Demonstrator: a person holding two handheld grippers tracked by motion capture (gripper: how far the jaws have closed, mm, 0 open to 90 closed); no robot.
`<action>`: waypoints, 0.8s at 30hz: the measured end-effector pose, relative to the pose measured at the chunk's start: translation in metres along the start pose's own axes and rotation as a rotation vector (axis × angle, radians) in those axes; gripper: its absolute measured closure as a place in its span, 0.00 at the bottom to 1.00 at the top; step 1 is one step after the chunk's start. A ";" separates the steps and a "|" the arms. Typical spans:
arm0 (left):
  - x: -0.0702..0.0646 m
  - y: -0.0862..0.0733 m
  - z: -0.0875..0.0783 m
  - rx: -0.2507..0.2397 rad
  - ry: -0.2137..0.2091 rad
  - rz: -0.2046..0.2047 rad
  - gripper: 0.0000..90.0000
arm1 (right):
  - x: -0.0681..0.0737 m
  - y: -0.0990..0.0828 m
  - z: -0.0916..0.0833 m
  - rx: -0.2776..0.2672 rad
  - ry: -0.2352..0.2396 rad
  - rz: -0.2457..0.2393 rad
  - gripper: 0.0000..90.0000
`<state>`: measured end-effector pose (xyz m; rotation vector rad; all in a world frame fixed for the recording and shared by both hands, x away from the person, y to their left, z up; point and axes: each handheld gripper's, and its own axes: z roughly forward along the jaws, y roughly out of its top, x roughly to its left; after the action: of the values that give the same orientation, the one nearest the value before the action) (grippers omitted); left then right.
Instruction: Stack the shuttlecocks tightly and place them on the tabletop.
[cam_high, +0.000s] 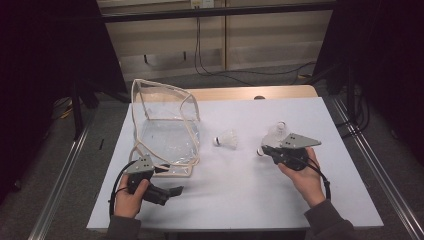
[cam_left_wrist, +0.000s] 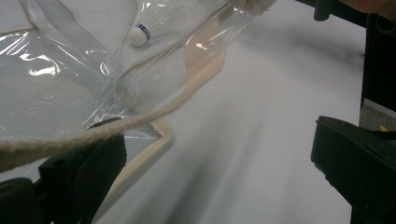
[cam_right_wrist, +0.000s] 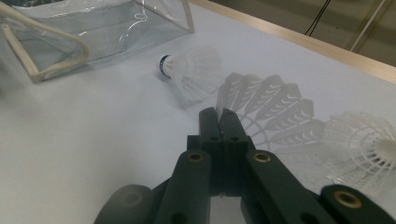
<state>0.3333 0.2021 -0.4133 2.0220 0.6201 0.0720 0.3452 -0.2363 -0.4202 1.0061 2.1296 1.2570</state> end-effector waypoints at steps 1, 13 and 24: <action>0.000 0.000 0.000 0.001 -0.001 0.000 0.04 | 0.000 0.000 0.002 0.005 0.005 0.003 1.00; -0.001 0.000 0.002 0.003 0.000 0.001 0.03 | -0.004 -0.010 -0.003 0.082 0.023 0.032 0.97; -0.001 0.000 0.001 0.000 0.000 0.004 0.03 | -0.004 -0.013 -0.009 0.105 0.008 0.032 0.79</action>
<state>0.3327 0.2003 -0.4132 2.0235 0.6157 0.0742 0.3366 -0.2487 -0.4273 1.0844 2.2138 1.1761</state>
